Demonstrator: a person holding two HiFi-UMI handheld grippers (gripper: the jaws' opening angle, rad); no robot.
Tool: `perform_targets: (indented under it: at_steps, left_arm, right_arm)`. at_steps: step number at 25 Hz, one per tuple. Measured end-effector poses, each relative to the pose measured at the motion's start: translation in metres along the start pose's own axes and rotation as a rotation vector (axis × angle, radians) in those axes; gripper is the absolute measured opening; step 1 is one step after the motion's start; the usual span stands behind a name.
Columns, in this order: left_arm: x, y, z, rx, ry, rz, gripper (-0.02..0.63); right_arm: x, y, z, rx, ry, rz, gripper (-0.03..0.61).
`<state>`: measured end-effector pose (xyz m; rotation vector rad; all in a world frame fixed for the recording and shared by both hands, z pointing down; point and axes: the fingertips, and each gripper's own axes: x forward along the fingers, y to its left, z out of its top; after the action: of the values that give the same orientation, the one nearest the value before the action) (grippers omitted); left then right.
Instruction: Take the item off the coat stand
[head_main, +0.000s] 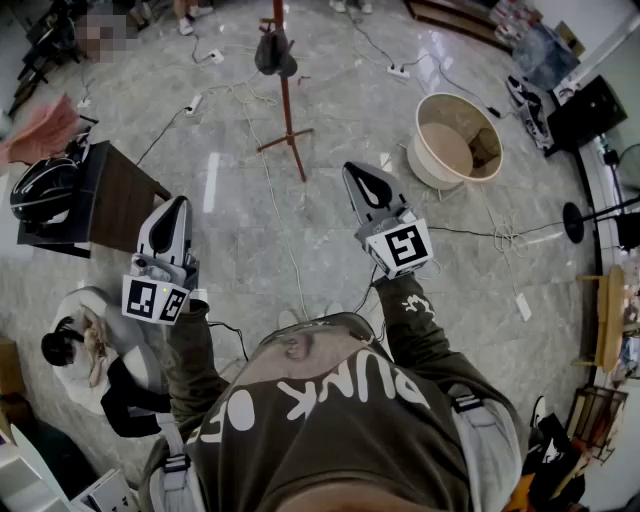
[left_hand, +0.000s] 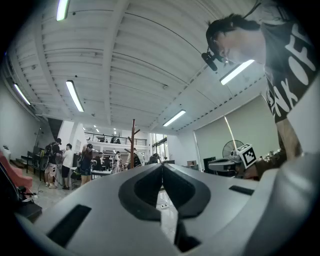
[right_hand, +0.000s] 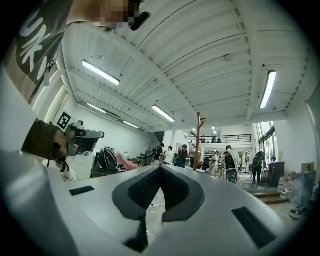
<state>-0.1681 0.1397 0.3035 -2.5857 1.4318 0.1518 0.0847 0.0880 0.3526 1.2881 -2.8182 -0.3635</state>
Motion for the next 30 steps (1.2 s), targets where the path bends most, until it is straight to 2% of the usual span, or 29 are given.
perform_targets:
  at_steps: [24,26,27,28,30]
  left_arm:
    - [0.003,-0.008,-0.002,0.002,0.015,0.003,0.006]
    - [0.005,-0.010,-0.001,0.003,0.016,0.002,0.006]
    - [0.006,-0.012,0.000,0.004,0.017,0.001,0.006]
    - [0.008,-0.014,0.001,0.005,0.017,0.000,0.006]
    - [0.010,-0.017,0.002,0.006,0.018,-0.002,0.006]
  right_arm:
    - [-0.002,-0.003,-0.004,0.014,-0.012,0.007,0.012]
    - [-0.003,-0.003,-0.003,0.018,-0.020,0.021,0.032]
    - [-0.004,-0.002,-0.002,0.025,-0.023,0.035,0.068]
    - [-0.004,-0.002,-0.002,0.036,-0.024,0.050,0.152]
    - [-0.004,-0.001,-0.004,0.056,-0.017,0.079,0.260]
